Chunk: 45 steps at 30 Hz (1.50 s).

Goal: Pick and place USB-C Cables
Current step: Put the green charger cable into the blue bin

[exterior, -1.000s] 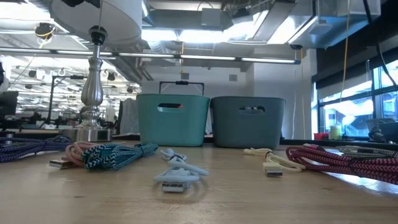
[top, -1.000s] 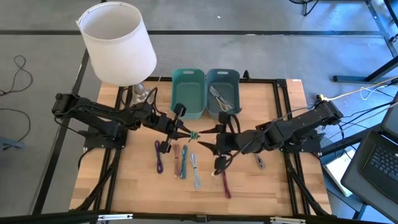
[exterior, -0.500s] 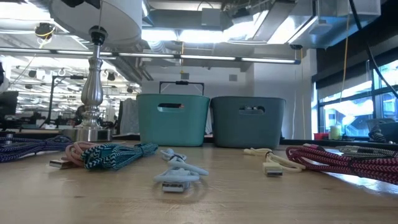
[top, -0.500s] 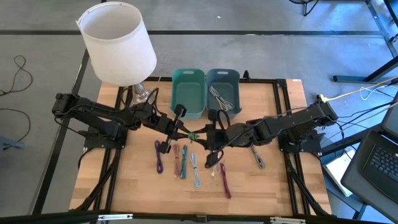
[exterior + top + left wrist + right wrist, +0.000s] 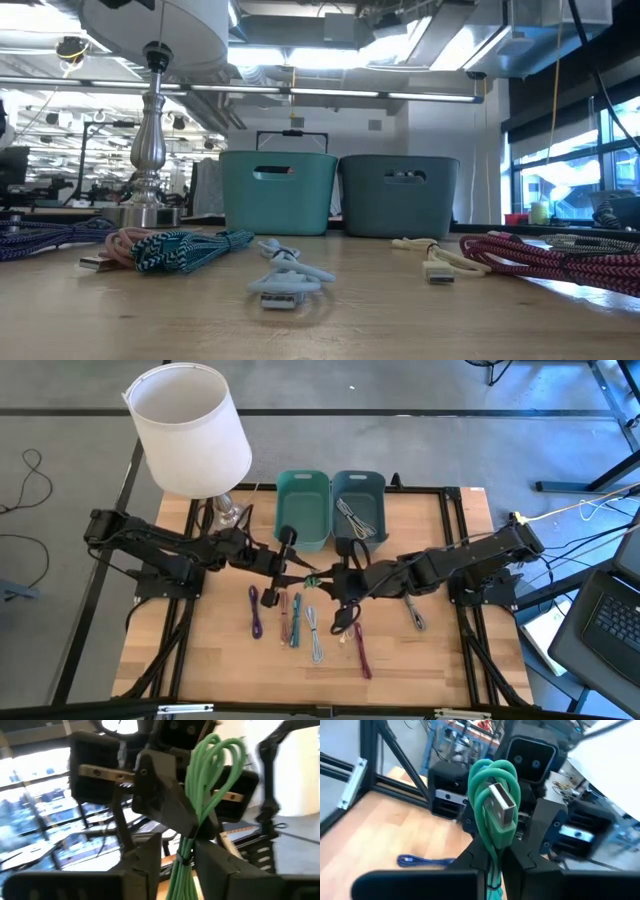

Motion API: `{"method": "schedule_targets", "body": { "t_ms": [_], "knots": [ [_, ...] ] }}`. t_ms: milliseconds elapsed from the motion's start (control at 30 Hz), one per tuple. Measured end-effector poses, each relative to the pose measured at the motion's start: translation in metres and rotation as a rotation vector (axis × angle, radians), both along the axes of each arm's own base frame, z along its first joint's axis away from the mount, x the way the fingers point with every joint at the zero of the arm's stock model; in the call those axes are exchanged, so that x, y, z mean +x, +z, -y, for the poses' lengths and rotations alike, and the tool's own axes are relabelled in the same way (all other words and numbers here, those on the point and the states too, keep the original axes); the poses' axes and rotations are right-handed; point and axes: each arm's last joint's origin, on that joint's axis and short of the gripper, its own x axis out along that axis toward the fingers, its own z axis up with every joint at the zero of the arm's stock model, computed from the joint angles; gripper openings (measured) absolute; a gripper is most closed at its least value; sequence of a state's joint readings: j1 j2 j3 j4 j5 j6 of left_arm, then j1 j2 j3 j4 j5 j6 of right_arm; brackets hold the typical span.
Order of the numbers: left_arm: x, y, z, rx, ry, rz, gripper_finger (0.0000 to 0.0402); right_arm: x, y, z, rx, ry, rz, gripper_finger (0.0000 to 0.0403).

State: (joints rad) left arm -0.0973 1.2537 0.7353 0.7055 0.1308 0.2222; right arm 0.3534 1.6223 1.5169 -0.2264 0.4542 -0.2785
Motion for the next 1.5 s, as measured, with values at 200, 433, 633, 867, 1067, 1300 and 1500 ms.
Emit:
{"method": "schedule_targets", "body": {
  "t_ms": [200,433,633,867,1067,1300,1500],
  "knots": [
    [0.001,-0.01,0.004,-0.013,0.167,-0.111,0.0151,-0.032,0.004,0.004,-0.114,-0.223,-0.111,0.0026],
    [-0.001,-0.017,0.013,-0.002,0.215,-0.181,0.0154,-0.09,0.014,0.022,0.026,-0.471,-0.196,0.0026],
    [-0.001,-0.017,0.018,-0.009,0.219,-0.183,0.0145,-0.094,0.005,0.077,0.134,-0.759,-0.284,0.0026],
    [-0.002,-0.017,0.02,-0.078,0.201,-0.192,0.0143,-0.072,0.007,0.152,0.313,-0.729,-0.294,0.0026],
    [-0.003,-0.017,0.027,-0.062,0.177,-0.191,0.0143,-0.064,-0.005,0.216,0.441,-0.757,-0.311,0.0026],
    [-0.004,-0.017,0.033,-0.059,0.157,-0.192,0.0144,-0.042,-0.06,0.282,0.597,-0.818,-0.442,0.0026],
    [-0.005,-0.017,0.037,-0.057,0.142,-0.193,0.0144,-0.023,-0.124,0.32,0.651,-0.835,-0.598,0.0026]
  ]
}}
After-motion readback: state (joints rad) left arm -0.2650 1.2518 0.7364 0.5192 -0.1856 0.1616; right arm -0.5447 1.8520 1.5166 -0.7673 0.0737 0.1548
